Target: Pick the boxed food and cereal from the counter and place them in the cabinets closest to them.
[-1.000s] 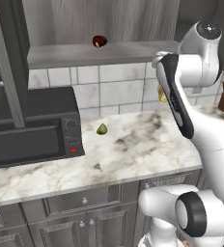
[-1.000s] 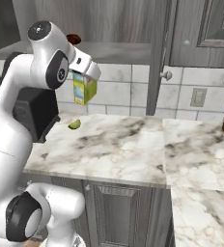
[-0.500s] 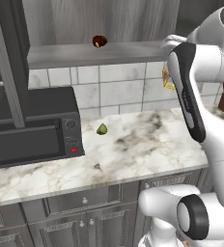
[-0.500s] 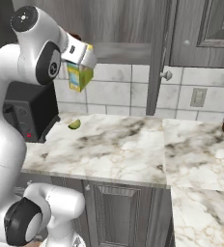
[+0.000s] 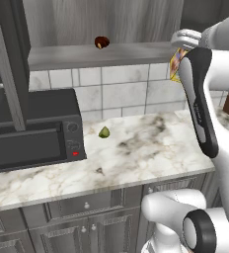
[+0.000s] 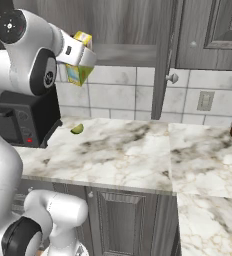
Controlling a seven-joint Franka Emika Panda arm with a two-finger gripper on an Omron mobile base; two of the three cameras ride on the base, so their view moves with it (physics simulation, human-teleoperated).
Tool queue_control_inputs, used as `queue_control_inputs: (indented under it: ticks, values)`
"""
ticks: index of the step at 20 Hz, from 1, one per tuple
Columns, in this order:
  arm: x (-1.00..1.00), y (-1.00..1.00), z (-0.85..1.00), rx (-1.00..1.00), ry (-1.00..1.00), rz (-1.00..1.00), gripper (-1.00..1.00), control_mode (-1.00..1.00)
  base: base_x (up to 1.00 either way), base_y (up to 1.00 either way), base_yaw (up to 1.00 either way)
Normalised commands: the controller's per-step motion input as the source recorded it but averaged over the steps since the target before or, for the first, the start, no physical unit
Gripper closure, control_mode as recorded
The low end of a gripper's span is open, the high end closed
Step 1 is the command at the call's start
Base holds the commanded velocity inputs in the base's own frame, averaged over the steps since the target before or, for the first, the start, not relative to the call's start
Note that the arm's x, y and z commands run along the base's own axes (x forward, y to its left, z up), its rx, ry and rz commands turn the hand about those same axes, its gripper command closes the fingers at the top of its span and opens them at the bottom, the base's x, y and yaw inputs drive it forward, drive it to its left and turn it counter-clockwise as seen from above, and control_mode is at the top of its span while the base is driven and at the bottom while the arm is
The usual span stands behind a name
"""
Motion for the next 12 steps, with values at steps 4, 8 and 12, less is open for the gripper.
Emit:
queue_control_inputs:
  ticks: [4,8,12]
  values:
    - [0.0,0.0,0.01,0.0,0.0,0.0,1.0,-1.0,0.0,0.0,0.0]
    - [-0.01,0.03,0.19,0.0,-0.05,0.06,1.0,-1.0,0.0,0.0,0.0]
    - [-0.13,0.0,0.25,-0.03,-0.07,0.11,1.0,-1.0,0.0,0.0,0.0]
